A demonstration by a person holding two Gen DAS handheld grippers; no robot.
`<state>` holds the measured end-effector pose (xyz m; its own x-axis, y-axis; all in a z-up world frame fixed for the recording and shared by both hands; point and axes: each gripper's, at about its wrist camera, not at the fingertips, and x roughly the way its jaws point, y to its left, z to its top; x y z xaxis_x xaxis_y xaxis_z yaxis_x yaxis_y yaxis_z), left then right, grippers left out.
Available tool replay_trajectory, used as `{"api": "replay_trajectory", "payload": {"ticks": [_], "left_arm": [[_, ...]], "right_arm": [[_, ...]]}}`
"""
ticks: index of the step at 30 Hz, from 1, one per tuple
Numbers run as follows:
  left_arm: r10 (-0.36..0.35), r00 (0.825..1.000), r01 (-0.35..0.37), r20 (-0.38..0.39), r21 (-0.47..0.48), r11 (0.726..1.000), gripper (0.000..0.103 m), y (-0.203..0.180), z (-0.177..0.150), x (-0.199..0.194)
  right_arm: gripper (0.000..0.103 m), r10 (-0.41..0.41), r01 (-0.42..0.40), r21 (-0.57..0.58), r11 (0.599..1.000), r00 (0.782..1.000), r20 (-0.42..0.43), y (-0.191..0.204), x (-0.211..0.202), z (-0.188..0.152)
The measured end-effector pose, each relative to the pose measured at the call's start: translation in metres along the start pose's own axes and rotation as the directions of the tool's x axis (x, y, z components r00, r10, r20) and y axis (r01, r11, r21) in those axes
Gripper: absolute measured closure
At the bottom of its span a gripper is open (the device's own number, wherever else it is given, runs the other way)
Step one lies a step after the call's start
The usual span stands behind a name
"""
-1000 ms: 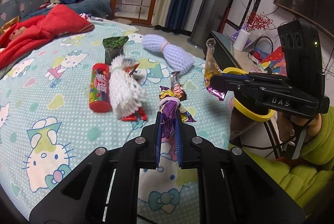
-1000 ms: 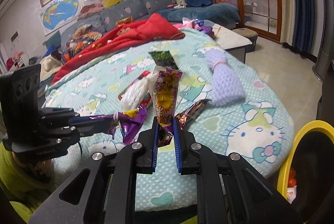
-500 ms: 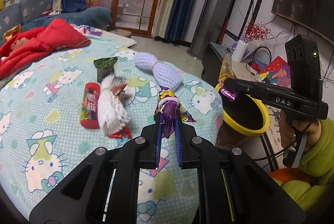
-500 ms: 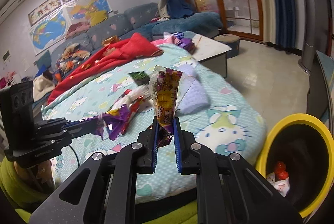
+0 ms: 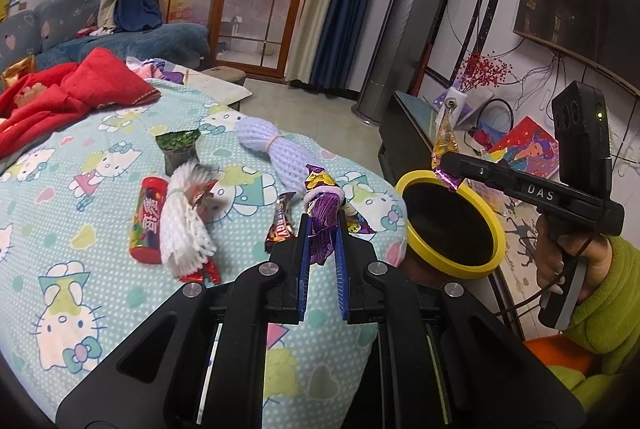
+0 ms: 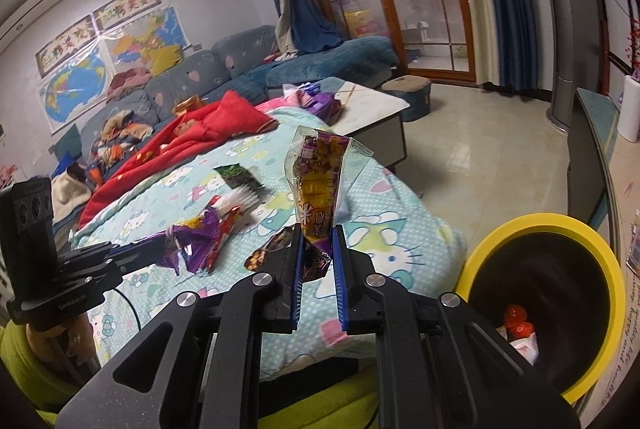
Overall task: Collect trash
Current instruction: 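Carry the purple and yellow wrappers over the yellow bin with both tools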
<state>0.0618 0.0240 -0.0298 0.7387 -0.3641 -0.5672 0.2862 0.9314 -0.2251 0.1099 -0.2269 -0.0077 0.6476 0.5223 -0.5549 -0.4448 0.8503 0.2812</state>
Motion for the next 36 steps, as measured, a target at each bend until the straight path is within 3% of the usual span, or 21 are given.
{"api": "replay_trajectory", "payload": {"ticks": [21,36], "left_arm": [[-0.088,0.996,0.088,-0.004,0.043,0.995,0.096,-0.052,0.017,0.029],[-0.143,0.988,0.148,-0.051,0.111,0.983,0.096,-0.097,0.018,0.063]], "right_arm": [[0.09,-0.099,0.089,0.133,0.987,0.993,0.07,-0.05,-0.03,0.001],[0.09,-0.221,0.198,0.217,0.956,0.971,0.088,-0.091,-0.046,-0.005]]}}
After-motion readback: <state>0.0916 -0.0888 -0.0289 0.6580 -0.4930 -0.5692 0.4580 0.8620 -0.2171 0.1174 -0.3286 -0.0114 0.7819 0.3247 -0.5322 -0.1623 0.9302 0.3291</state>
